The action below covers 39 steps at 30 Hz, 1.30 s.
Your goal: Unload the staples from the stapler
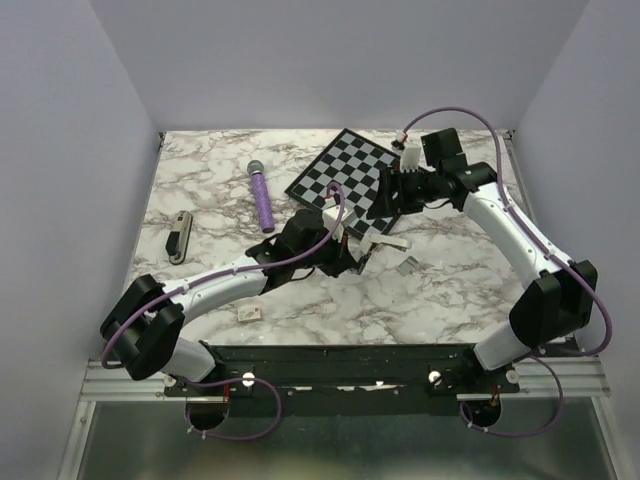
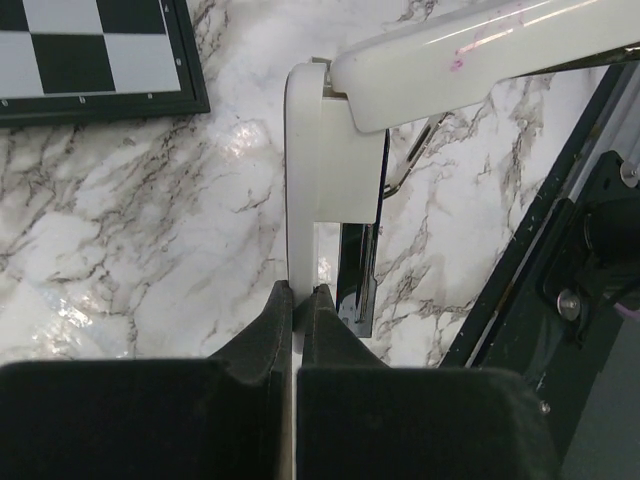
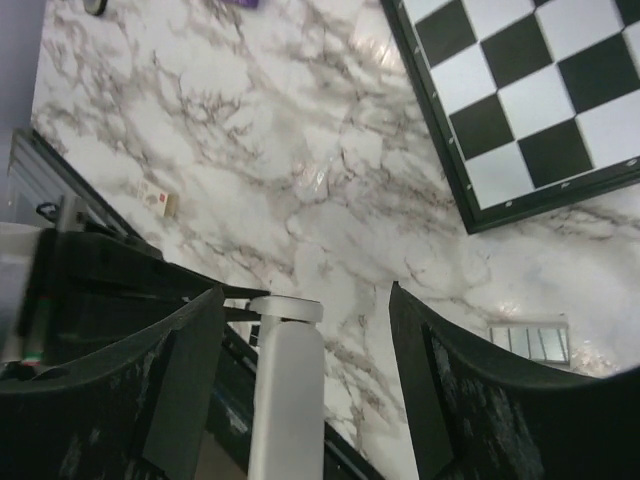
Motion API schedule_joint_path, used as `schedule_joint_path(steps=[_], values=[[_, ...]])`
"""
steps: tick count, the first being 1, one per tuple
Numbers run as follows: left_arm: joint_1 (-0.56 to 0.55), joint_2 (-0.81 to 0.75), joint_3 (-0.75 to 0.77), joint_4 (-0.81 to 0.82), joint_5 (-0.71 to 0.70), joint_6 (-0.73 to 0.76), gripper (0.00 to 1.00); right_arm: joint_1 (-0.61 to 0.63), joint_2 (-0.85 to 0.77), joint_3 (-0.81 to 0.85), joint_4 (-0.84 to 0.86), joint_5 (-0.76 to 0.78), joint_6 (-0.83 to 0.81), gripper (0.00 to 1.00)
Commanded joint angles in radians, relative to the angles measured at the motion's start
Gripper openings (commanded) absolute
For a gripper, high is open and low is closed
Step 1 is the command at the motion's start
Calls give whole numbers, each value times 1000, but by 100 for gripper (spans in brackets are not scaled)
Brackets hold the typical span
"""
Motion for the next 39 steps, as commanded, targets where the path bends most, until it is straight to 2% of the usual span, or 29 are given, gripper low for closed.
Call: schedule_joint_path(steps=[1, 6, 11, 20, 23, 24, 27, 30, 35, 38, 39], values=[[-3, -52, -4, 69, 15, 136, 0, -1, 66, -10, -161, -122, -19, 75], [-4, -51, -15, 70, 78, 177, 0, 0, 77, -45, -156, -203, 13, 79], [-4, -51, -21, 66, 84, 180, 0, 0, 83, -82, -158, -237, 12, 77], [-8, -54, -30, 69, 83, 200, 0, 2, 108, -97, -141, -251, 10, 65], [-8, -47, -22, 57, 84, 214, 0, 2, 117, -77, -147, -242, 6, 56], [-9, -51, -24, 55, 84, 217, 0, 2, 119, -76, -149, -243, 4, 49], [-8, -60, -31, 57, 69, 240, 0, 2, 119, -79, -143, -255, 3, 43], [-9, -72, -38, 63, 63, 260, 0, 2, 126, -86, -142, -264, 6, 50], [-9, -72, -36, 61, 67, 274, 0, 2, 133, -91, -132, -290, 6, 49], [-8, -67, -33, 57, 63, 275, 0, 2, 122, -96, -120, -289, 6, 27], [-8, -66, -28, 54, 60, 275, 0, 2, 116, -102, -109, -286, 9, 12]])
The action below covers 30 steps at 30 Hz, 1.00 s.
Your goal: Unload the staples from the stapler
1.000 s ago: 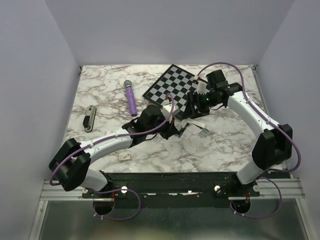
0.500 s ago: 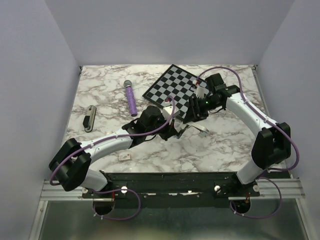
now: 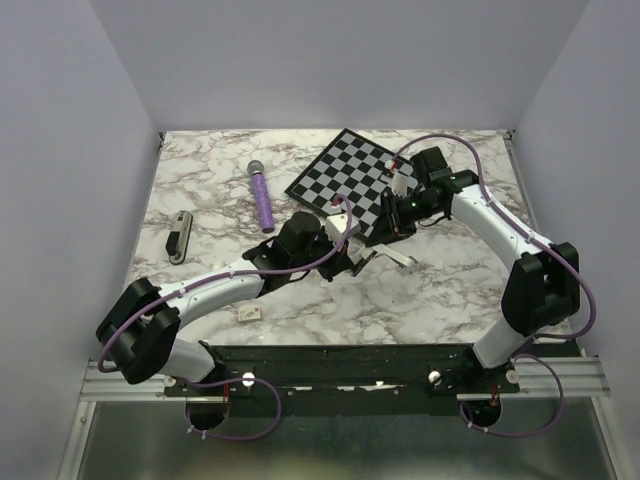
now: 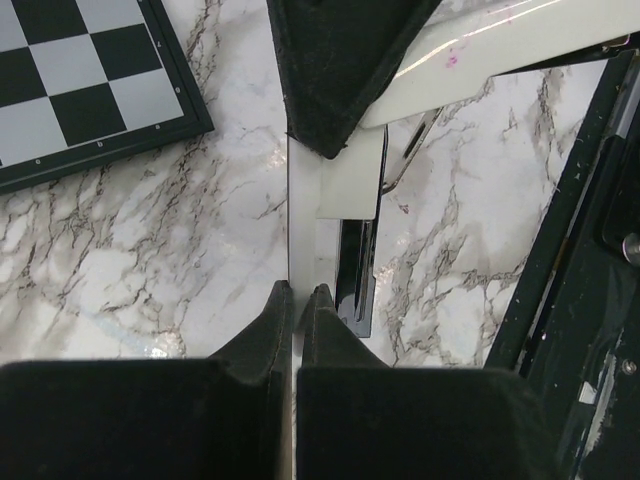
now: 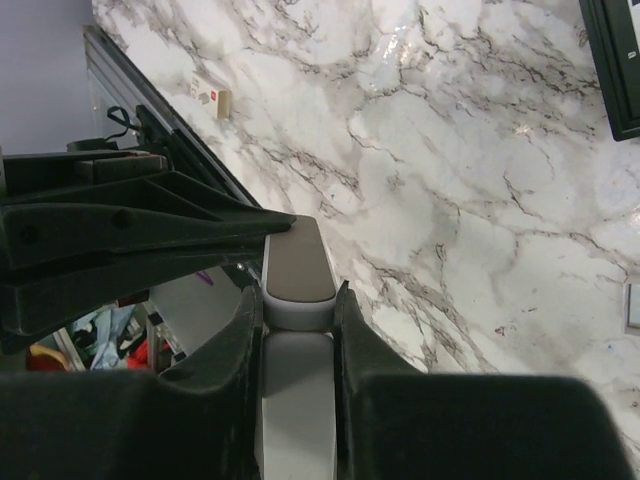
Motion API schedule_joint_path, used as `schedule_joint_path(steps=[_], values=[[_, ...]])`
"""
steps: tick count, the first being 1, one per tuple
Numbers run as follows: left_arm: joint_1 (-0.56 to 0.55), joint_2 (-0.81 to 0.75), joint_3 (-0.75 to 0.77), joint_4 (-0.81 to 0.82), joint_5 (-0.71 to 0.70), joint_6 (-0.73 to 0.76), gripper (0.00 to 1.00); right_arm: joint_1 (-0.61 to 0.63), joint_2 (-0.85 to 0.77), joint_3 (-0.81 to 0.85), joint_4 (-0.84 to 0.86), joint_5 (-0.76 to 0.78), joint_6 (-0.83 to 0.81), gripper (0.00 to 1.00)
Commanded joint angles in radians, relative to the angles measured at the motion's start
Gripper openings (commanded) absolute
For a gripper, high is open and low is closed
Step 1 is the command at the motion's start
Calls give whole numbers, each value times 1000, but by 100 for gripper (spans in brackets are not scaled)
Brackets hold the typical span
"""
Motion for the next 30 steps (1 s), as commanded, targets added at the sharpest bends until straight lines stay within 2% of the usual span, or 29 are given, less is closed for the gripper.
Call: schedule_joint_path(steps=[1, 2, 3, 5, 6, 8, 9, 11, 12, 14, 20, 21, 25, 30], values=[[-6, -23, 8, 31, 5, 25, 0, 0, -8, -1, 27, -26, 1, 6], [-5, -21, 11, 16, -36, 19, 0, 0, -14, -1, 32, -15, 7, 1], [3, -20, 25, 4, -47, 16, 3, 0, -21, -7, 47, -8, 11, 1], [15, -6, 46, -28, -60, -13, 18, 0, -37, -16, 74, 26, 22, 1], [27, -1, 66, -41, -61, -24, 29, 0, -45, -23, 110, 34, 34, 1], [36, 9, 83, -77, -70, -33, 36, 0, -59, -49, 145, 64, 45, 1], [38, 9, 97, -91, -119, -35, 44, 0, -67, -55, 183, 75, 50, 1], [53, -7, 103, -129, -152, -43, 48, -1, -91, -104, 245, 103, 62, 1], [59, -18, 100, -137, -162, -47, 60, -1, -111, -119, 303, 113, 70, 1], [81, -59, 95, -154, -198, -64, 67, -1, -133, -169, 372, 142, 80, 1], [144, -176, 94, -197, -287, -122, 72, 14, -289, -427, 849, 198, 101, 1], [153, -193, 80, -196, -294, -132, 73, 22, -319, -534, 1018, 230, 99, 1], [216, -277, 37, -179, -307, -167, 74, 23, -432, -700, 1266, 301, 81, 1], [248, -326, -9, -163, -395, -179, 74, 34, -508, -872, 1614, 284, 24, 1]])
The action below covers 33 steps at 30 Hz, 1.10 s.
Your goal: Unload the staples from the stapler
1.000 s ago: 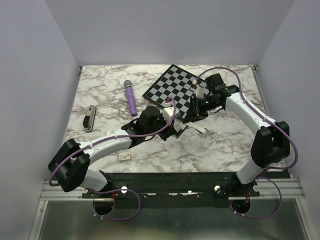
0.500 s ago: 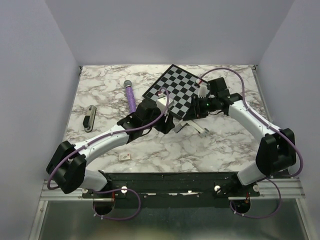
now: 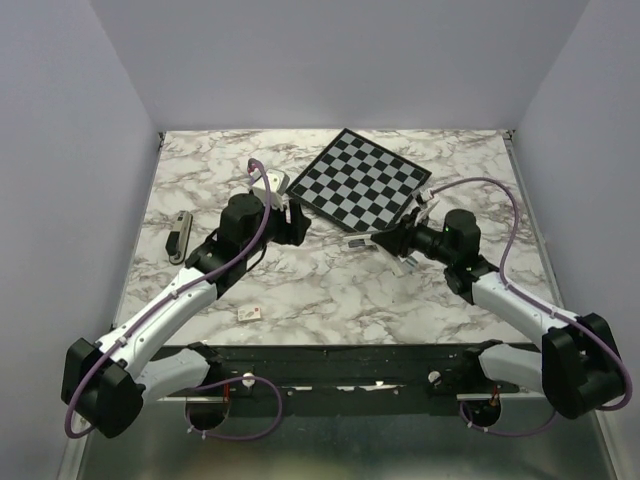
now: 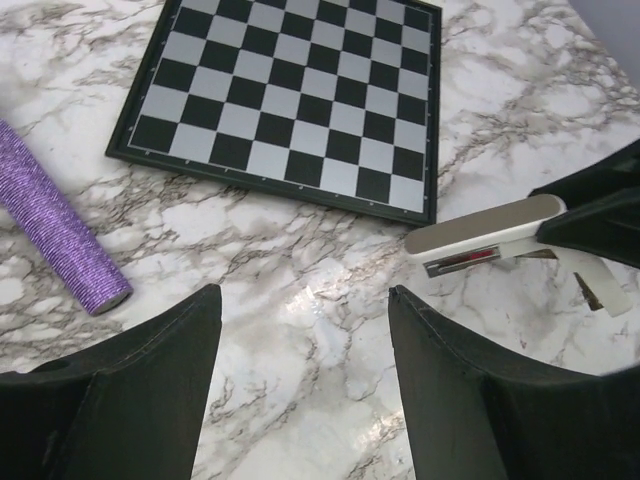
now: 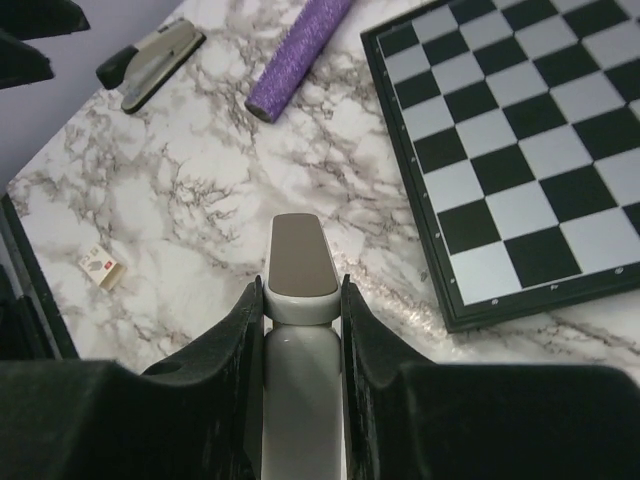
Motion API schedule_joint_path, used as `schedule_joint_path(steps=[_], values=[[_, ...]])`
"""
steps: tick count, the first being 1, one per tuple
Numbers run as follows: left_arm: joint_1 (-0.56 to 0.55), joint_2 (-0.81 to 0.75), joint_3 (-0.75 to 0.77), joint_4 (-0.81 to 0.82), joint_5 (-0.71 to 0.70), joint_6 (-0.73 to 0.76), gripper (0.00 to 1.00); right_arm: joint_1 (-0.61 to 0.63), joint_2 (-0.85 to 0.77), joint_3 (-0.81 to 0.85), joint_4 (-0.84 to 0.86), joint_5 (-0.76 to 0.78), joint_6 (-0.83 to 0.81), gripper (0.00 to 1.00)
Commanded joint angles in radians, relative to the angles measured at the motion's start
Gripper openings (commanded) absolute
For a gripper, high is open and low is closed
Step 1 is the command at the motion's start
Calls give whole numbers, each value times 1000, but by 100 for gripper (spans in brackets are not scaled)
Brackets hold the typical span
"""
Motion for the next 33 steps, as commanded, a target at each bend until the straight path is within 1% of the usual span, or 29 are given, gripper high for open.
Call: schedule_joint_path(steps=[1, 2, 5, 6, 7, 8, 9, 10, 11, 12, 13, 14, 15, 16, 17, 18, 19, 20, 21, 23, 26, 29, 30, 31, 33], values=[[12, -34, -45, 3, -113, -26, 75, 16, -70, -130, 466, 31, -55, 1], [14, -37, -45, -3, -118, -20, 75, 22, -79, -163, 484, 38, -59, 1], [16, -28, -42, -4, -112, -17, 75, 27, -97, -162, 435, 71, -63, 1], [16, -26, -40, -3, -104, -17, 75, 25, -97, -150, 375, 92, -32, 1], [14, -22, -42, 2, -58, -12, 75, 25, -94, -127, 316, 109, -3, 1], [16, -20, -42, 20, -26, -3, 74, 25, -90, -84, 237, 129, 34, 1], [17, -16, -43, 32, 31, 27, 73, 25, -79, 16, 32, 158, 90, 1], [14, -6, -43, 45, 84, 52, 73, 25, -50, 81, -70, 158, 115, 1], [16, 1, -42, 55, 221, 84, 73, 24, -27, 135, -158, 146, 128, 1], [14, 9, -28, 51, 282, 127, 71, 25, -9, 256, -339, 99, 132, 1], [11, 24, -17, 40, 324, 186, 70, 24, 10, 308, -431, 79, 134, 1], [8, 30, -8, 20, 357, 213, 70, 24, 45, 357, -518, 77, 135, 1], [2, 40, 6, 17, 358, 228, 68, 22, 59, 411, -662, 83, 140, 1], [0, 46, 13, 19, 358, 239, 68, 22, 76, 488, -721, 72, 137, 1], [-6, 61, 21, 26, 364, 251, 68, 21, 108, 531, -770, 45, 128, 1], [-11, 72, 38, 29, 376, 254, 66, 22, 128, 566, -859, -9, 105, 1], [-24, 98, 53, 29, 370, 258, 65, 22, 145, 626, -900, -33, 99, 1], [-37, 113, 72, 10, 350, 261, 65, 21, 162, 652, -942, -52, 89, 1], [-44, 130, 114, -10, 318, 265, 65, 21, 197, 677, -1024, -58, 73, 1], [-55, 178, 156, -64, 318, 277, 63, 22, 220, 720, -1075, -61, 62, 1], [-64, 201, 175, -57, 312, 277, 61, 21, 237, 738, -1125, -63, 45, 1], [-89, 218, 176, -41, 333, 277, 57, 22, 232, 734, -1123, -95, 34, 1], [-95, 224, 184, -46, 344, 277, 53, 22, 229, 729, -1116, -95, 40, 1], [-101, 228, 187, -50, 352, 302, 52, 22, 228, 726, -1114, -95, 42, 1], [-107, 236, 181, -43, 390, 297, 50, 22, 228, 723, -1109, -98, 48, 1]])
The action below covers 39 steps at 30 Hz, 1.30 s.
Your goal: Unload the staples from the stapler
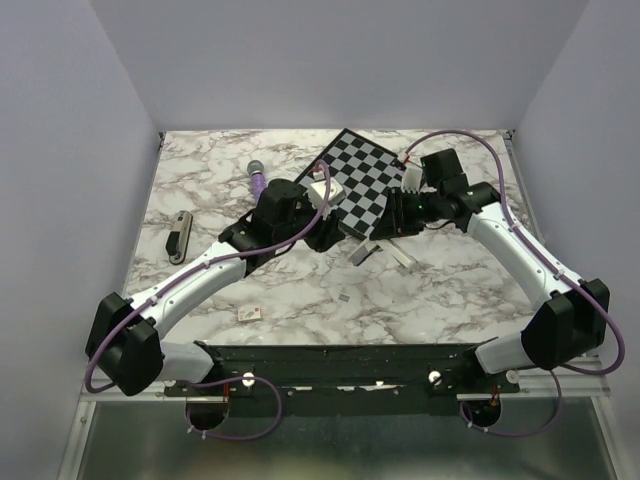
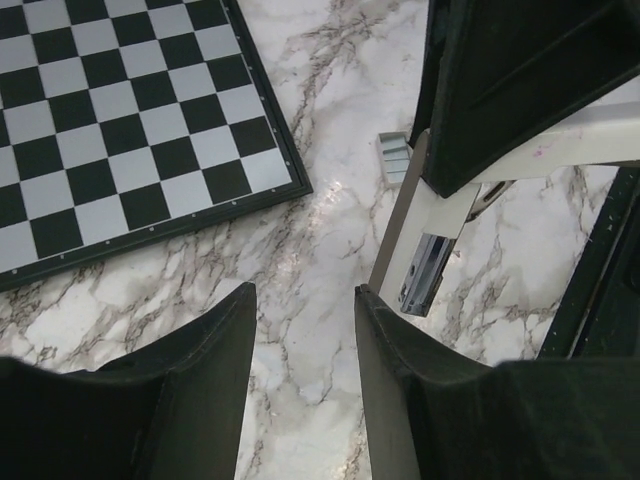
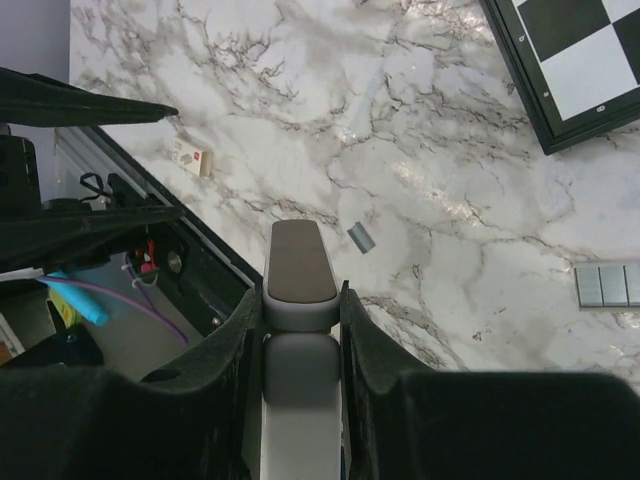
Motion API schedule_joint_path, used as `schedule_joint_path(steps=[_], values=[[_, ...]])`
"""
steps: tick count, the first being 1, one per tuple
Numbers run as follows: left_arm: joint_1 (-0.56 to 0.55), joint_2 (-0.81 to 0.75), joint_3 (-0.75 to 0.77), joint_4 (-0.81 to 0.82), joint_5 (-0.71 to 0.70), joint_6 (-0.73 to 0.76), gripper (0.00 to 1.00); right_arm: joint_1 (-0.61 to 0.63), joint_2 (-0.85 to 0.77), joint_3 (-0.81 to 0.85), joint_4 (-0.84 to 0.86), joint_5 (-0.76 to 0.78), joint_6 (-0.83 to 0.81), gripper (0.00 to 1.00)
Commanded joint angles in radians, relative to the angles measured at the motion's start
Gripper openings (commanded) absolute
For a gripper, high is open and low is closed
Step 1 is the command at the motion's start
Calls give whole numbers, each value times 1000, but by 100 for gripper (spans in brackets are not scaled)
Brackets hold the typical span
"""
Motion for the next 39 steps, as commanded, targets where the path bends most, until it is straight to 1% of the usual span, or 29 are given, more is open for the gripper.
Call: schedule_joint_path(steps=[1, 4, 7, 8, 11, 26, 30, 32, 33, 34, 35, 36, 37, 38, 39], values=[[-22, 19, 15, 4, 96, 27, 51, 1, -13, 23, -44, -58, -4, 1], [-32, 19, 4, 31, 137, 25, 52, 2, -13, 20, -38, -78, 7, 1], [-42, 27, 1, 47, 145, 25, 52, 2, -30, 14, -11, -95, 31, 1], [-42, 33, 0, 59, 150, -8, 52, 1, -32, 16, -8, -100, 34, 1], [-48, 39, -9, 80, 157, -16, 52, 1, -32, 23, -9, -117, 42, 1], [-68, 83, -25, 64, 180, 16, 53, 1, -39, 8, 15, -120, 68, 1], [-71, 112, -16, 53, 163, 16, 49, 2, -35, 17, 22, -137, 71, 1], [-71, 126, -5, 56, 177, 16, 42, 2, -32, 23, 25, -144, 73, 1], [-71, 129, -3, 59, 186, 13, 36, 2, -29, 25, 25, -146, 71, 1], [-71, 134, 1, 62, 203, 9, 21, 2, -23, 28, 25, -146, 71, 1], [-72, 139, 1, 74, 205, -4, 15, 2, -18, 28, 26, -147, 71, 1], [-72, 140, 0, 84, 212, -14, 12, 1, -15, 28, 34, -149, 76, 1], [-71, 142, -5, 91, 240, -37, 6, 2, -10, 27, 40, -160, 79, 1], [-71, 146, -9, 103, 251, -53, 2, 1, -7, 27, 45, -164, 82, 3], [-72, 146, -17, 140, 260, -73, 0, 2, -6, 31, 51, -164, 88, 6]])
